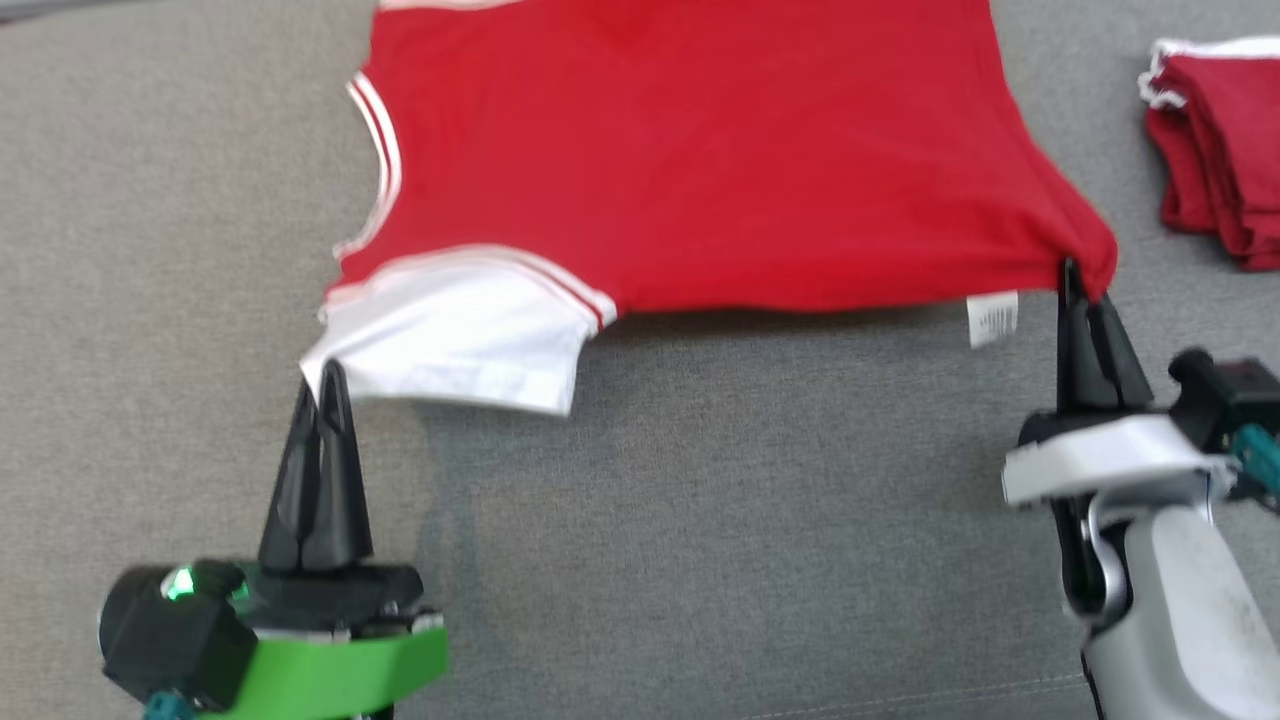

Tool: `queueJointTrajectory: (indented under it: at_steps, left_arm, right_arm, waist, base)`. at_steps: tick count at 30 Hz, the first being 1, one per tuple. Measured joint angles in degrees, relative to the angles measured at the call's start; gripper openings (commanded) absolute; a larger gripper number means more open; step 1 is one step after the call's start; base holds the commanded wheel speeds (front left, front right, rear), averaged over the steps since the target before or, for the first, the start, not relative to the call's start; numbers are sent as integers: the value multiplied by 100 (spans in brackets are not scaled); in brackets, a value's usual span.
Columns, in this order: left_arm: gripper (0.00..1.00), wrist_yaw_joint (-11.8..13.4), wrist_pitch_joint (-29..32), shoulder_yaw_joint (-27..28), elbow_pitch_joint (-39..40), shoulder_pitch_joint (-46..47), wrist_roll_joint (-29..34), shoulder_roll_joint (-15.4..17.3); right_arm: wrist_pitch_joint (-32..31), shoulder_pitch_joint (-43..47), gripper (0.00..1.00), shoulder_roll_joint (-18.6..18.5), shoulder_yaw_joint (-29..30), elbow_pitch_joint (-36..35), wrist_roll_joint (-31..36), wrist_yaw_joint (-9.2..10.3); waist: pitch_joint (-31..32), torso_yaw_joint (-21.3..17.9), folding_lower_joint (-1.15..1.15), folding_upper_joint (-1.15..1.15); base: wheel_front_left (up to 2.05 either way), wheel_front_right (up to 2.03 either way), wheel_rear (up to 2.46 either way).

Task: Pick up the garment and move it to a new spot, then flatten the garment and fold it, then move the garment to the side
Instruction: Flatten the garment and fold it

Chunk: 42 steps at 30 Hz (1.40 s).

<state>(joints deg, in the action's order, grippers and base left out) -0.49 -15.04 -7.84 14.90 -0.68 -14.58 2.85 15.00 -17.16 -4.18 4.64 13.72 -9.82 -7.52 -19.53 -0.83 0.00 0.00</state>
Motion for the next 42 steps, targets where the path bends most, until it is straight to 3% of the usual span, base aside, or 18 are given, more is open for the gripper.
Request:
queueJointTrajectory:
  at_steps: [10, 17, 24, 33, 42]
  left_arm:
    - [0, 116, 0, -279, 234, -1022, -15, 0]
    - [0, 148, -2, -352, -35, -1283, -40, 0]
    - [0, 91, -10, -392, -621, -1222, -169, -1]
    - [0, -77, -10, -245, -1446, -133, -77, -1]
    - [0, -159, -10, -187, -2310, 1720, 129, -3]
  right_arm:
    - [0, 1413, 0, 116, -32, -378, -99, 0]
    - [-2, 1612, 0, 123, -112, -7, -56, 0]
    - [-2, 1419, 0, 131, -159, 557, -115, 0]
    - [0, 866, 0, 134, -280, 1345, -311, 0]
    - [0, 83, 0, 137, -260, 1273, -762, 1]
  waist:
    - [957, 53, 0, 0]
    - [1312, -8, 0, 0]
    - [1283, -66, 0, 0]
    - [1016, -102, 0, 0]
    - [523, -216, 0, 0]
  base:
    - [0, 0, 0]
    - [0, 0, 0]
    - [0, 0, 0]
    - [0, 0, 0]
    - [0, 0, 0]
